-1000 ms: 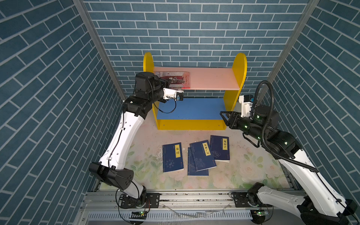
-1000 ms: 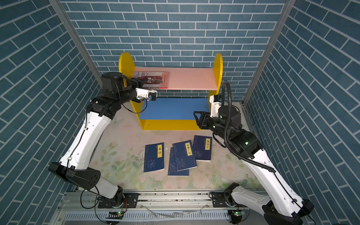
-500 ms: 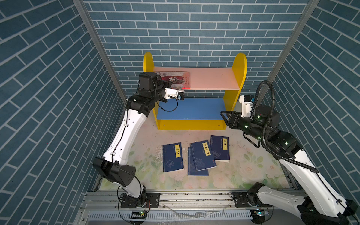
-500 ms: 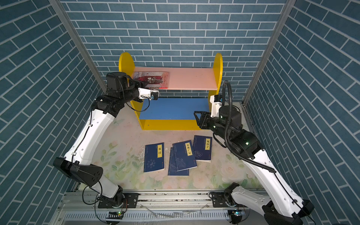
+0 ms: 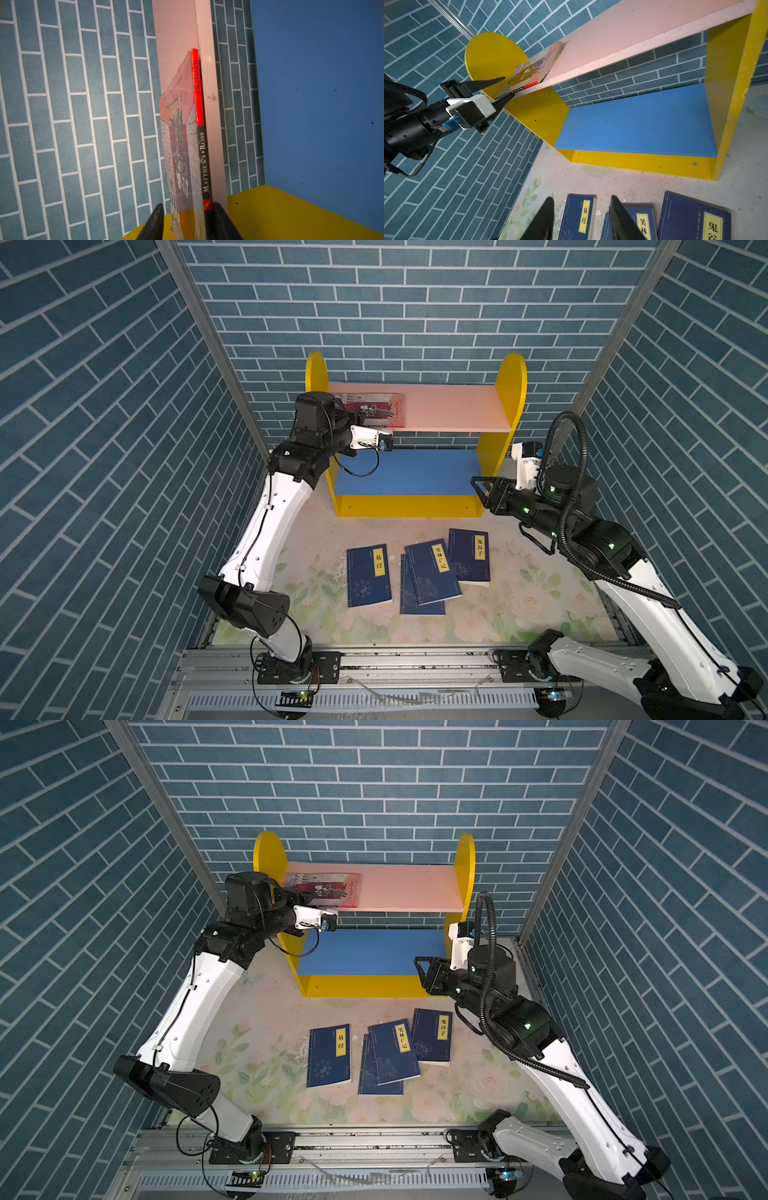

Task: Stacking books/files
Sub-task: Move the book to the bookshelf.

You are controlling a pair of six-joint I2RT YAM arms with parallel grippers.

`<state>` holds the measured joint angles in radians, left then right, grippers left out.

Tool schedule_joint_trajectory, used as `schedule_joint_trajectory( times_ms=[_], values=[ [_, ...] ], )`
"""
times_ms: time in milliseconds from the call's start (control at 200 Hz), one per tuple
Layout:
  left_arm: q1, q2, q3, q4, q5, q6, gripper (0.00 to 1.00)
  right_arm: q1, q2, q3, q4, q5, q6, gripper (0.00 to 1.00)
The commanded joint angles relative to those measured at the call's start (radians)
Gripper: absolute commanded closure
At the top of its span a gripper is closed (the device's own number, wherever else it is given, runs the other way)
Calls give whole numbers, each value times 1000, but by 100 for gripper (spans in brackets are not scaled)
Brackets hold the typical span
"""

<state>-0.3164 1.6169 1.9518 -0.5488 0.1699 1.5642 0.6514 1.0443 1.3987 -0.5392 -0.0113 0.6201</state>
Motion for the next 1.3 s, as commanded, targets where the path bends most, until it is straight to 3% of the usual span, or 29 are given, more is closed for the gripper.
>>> schedule_joint_trajectory(
  times_ms=[0,285,415,625,1100,1295],
  values=[
    [-3,19,24,-5,-14,-4,59,-6,-18,-6,1,11,-33,56],
    [-3,44,66,-48,-32,-9,68,-8,-21,-10,0,10,-33,56],
    [-3,51,78,-61,-45,-13,84,-7,-20,-6,2,6,-33,56],
    [-3,44,78,-69,-55,-34,100,-9,12,26,2,-11,-54,55],
    [-4,-3,45,-85,-84,-105,100,-41,359,419,20,-193,-140,55],
    [-4,-4,36,-64,-103,-165,100,-63,440,467,52,-246,-110,55]
  ],
)
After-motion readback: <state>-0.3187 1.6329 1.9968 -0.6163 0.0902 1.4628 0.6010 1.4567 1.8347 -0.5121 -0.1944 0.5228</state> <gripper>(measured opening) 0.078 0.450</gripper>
